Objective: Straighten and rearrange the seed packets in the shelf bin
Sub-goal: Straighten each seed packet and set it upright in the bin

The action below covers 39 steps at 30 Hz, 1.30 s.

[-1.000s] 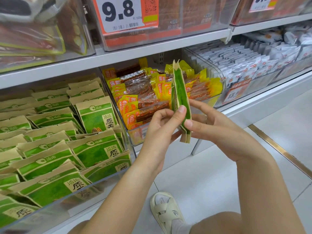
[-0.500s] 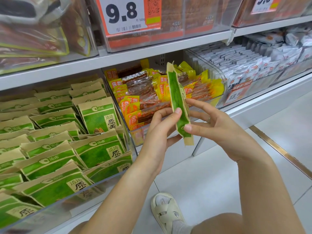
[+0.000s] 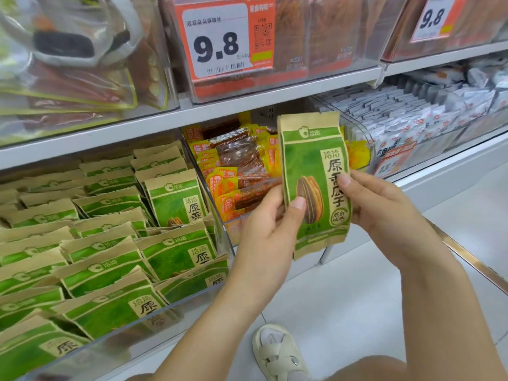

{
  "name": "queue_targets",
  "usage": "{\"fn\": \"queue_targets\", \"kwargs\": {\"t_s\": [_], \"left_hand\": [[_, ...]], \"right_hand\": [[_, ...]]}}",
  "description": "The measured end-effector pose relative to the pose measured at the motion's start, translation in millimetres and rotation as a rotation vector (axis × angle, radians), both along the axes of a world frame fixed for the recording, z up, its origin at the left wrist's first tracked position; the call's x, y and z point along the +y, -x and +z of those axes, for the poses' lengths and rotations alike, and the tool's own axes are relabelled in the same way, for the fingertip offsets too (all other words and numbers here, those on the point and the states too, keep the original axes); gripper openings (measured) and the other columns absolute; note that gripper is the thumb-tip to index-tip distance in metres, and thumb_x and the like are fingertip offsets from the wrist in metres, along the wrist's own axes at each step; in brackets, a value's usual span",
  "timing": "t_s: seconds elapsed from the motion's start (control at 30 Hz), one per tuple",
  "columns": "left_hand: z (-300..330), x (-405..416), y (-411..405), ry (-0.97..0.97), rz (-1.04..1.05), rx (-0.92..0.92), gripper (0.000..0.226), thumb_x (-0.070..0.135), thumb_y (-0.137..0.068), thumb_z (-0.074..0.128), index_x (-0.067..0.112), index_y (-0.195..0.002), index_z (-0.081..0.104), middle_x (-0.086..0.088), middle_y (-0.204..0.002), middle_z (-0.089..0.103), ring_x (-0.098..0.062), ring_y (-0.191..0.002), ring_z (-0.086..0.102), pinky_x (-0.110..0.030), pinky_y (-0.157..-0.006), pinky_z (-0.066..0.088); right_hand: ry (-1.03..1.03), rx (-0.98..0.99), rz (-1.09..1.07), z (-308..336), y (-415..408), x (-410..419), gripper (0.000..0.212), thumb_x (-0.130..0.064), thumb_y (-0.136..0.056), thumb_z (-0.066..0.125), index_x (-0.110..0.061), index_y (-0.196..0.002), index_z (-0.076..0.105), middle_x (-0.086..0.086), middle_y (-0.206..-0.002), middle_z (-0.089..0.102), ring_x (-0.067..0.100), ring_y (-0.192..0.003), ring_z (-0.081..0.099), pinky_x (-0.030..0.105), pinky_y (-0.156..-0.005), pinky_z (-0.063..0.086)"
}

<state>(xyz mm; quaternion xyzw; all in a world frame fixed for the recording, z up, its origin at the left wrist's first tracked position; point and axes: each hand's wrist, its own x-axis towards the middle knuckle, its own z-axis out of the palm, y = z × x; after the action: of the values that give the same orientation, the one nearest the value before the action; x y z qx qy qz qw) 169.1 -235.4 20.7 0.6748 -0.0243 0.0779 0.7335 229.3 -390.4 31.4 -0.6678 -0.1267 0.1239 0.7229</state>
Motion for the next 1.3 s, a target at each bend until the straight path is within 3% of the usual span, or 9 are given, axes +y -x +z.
{"fn": "queue_targets", "kwargs": {"t_s": [0.07,0.17,0.37,0.63,0.8,0.87,1.0,1.2,1.3], "left_hand": [[10,10,4,-0.16,0.087,-0.093,0.02,0.019,-0.1,0.051,0.026,-0.114,0.063,0.007,-0.109,0.072,-0.005,-0.101,0.067,-0.024,-0.086,0.054],[30,30,12,-0.365,0.194,-0.16,0.028,0.034,-0.093,0.05,0.03,-0.118,0.063,0.009,-0.111,0.069,-0.011,-0.104,0.065,-0.041,-0.09,0.054],[64,79,30,-0.442,0.284,-0.215,0.024,0.029,-0.089,0.055,0.036,-0.111,0.063,0.024,-0.103,0.07,0.001,-0.1,0.065,-0.027,-0.088,0.05],[57,127,42,-0.707,0.471,-0.009,0.022,0.021,-0.088,0.068,0.037,-0.102,0.061,0.023,-0.092,0.066,0.001,-0.093,0.06,-0.032,-0.085,0.047],[59,137,48,-0.778,0.504,0.043,0.018,0.025,-0.09,0.066,0.04,-0.095,0.057,0.026,-0.087,0.063,0.006,-0.09,0.058,-0.012,-0.075,0.041],[60,142,50,-0.785,0.524,0.042,0.016,0.026,-0.09,0.065,0.04,-0.095,0.058,0.025,-0.086,0.063,0.005,-0.09,0.059,-0.014,-0.077,0.043],[55,149,49,-0.816,0.519,0.128,0.015,0.027,-0.09,0.065,0.036,-0.102,0.061,0.023,-0.092,0.065,-0.006,-0.094,0.062,-0.031,-0.086,0.048],[55,160,52,-0.807,0.544,0.147,0.016,0.027,-0.089,0.066,0.035,-0.103,0.063,0.025,-0.091,0.065,0.001,-0.091,0.061,-0.022,-0.081,0.044],[51,161,49,-0.91,0.469,0.236,0.027,0.033,-0.092,0.063,0.031,-0.118,0.061,0.021,-0.097,0.06,-0.003,-0.087,0.055,-0.023,-0.083,0.042]], "right_hand": [[-0.066,-0.021,-0.017,5,-1,6,0.035,-0.039,-0.072,0.064,-0.018,-0.097,0.074,0.002,-0.095,0.074,0.014,-0.08,0.068,0.023,-0.068,0.055],[-0.128,-0.081,0.0,11,-1,24,0.035,-0.037,-0.069,0.068,-0.018,-0.097,0.074,0.003,-0.099,0.074,0.016,-0.086,0.069,0.026,-0.071,0.055],[-0.224,-0.266,0.045,33,0,76,0.02,-0.015,-0.08,0.071,-0.015,-0.099,0.071,-0.005,-0.091,0.074,0.009,-0.083,0.068,0.022,-0.067,0.054],[-0.126,-0.384,0.117,22,2,126,0.026,-0.007,-0.079,0.066,-0.012,-0.105,0.066,-0.013,-0.091,0.074,0.003,-0.089,0.069,0.017,-0.077,0.052],[-0.079,-0.419,0.13,17,2,138,0.022,-0.005,-0.083,0.066,-0.012,-0.104,0.065,-0.014,-0.094,0.074,0.005,-0.094,0.069,0.016,-0.08,0.051],[-0.088,-0.412,0.136,18,4,142,0.024,-0.013,-0.08,0.066,-0.011,-0.104,0.064,-0.013,-0.094,0.074,0.004,-0.094,0.069,0.016,-0.08,0.051],[-0.035,-0.399,0.175,15,2,151,0.024,-0.011,-0.082,0.068,-0.013,-0.106,0.064,-0.006,-0.1,0.072,0.007,-0.097,0.068,0.019,-0.083,0.052],[-0.006,-0.414,0.179,13,1,158,0.025,-0.016,-0.083,0.067,-0.021,-0.107,0.064,-0.005,-0.106,0.072,0.01,-0.103,0.067,0.026,-0.088,0.054],[0.173,-0.428,0.171,6,-5,158,0.031,-0.025,-0.081,0.068,-0.019,-0.111,0.066,-0.005,-0.109,0.072,0.008,-0.107,0.065,0.034,-0.095,0.052]]}}
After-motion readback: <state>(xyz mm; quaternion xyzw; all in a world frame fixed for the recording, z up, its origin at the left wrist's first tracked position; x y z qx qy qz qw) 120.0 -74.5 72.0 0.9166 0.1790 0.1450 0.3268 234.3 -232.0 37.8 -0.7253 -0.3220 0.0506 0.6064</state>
